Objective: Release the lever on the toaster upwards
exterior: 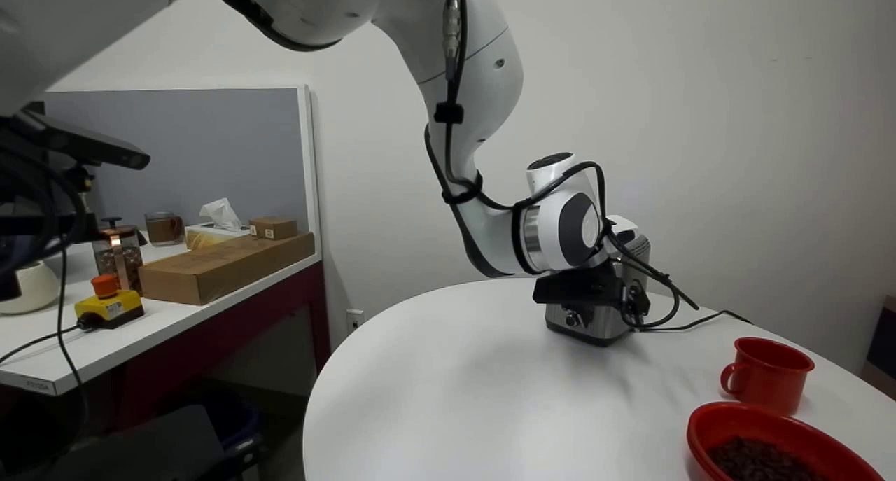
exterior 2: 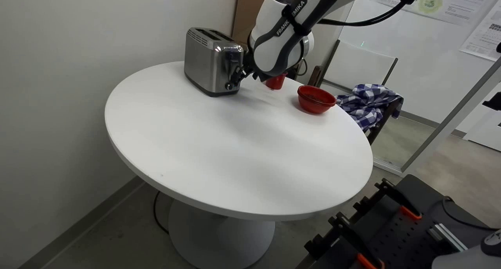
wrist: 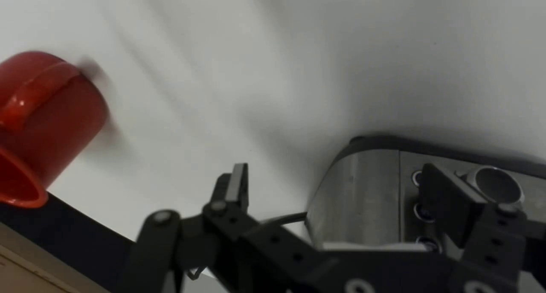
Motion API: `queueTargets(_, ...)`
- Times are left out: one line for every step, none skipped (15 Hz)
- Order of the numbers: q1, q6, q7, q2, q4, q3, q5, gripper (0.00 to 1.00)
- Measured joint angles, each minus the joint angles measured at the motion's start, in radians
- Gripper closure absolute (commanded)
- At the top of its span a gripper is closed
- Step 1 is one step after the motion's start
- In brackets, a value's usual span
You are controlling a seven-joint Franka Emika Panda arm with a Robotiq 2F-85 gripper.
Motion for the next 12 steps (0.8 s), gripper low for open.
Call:
queueTargets(-0.001,0.001,-0.001,-0.002,-0.003,0.001,0.010,0.00)
queueTargets(-0.005,-0.004,-0.005,-0.005,-0.006,0.008,0.021,0.00)
queueTargets(-0.016,-0.026,-0.017,-0.013,-0.010,0.025,0.037,0.00)
queueTargets(-0.033,-0.066,-0.037,-0.025,-0.015,0.054,0.057,0.00)
queueTargets(-0.055,-0.134,-0.058,-0.044,-0.019,0.089,0.082,0.00)
queueTargets(-0.072,-0.213,-0.073,-0.068,-0.022,0.115,0.105,0.00)
queueTargets(-0.088,-0.296,-0.084,-0.096,-0.025,0.138,0.123,0.00)
queueTargets(-0.103,-0.381,-0.095,-0.128,-0.028,0.157,0.146,0.00)
queueTargets(-0.114,-0.469,-0.108,-0.164,-0.032,0.167,0.173,0.00)
queueTargets(-0.121,-0.557,-0.118,-0.202,-0.038,0.172,0.197,0.00)
queueTargets(-0.128,-0.643,-0.126,-0.242,-0.045,0.174,0.219,0.00)
queueTargets(-0.135,-0.726,-0.139,-0.283,-0.053,0.176,0.238,0.00)
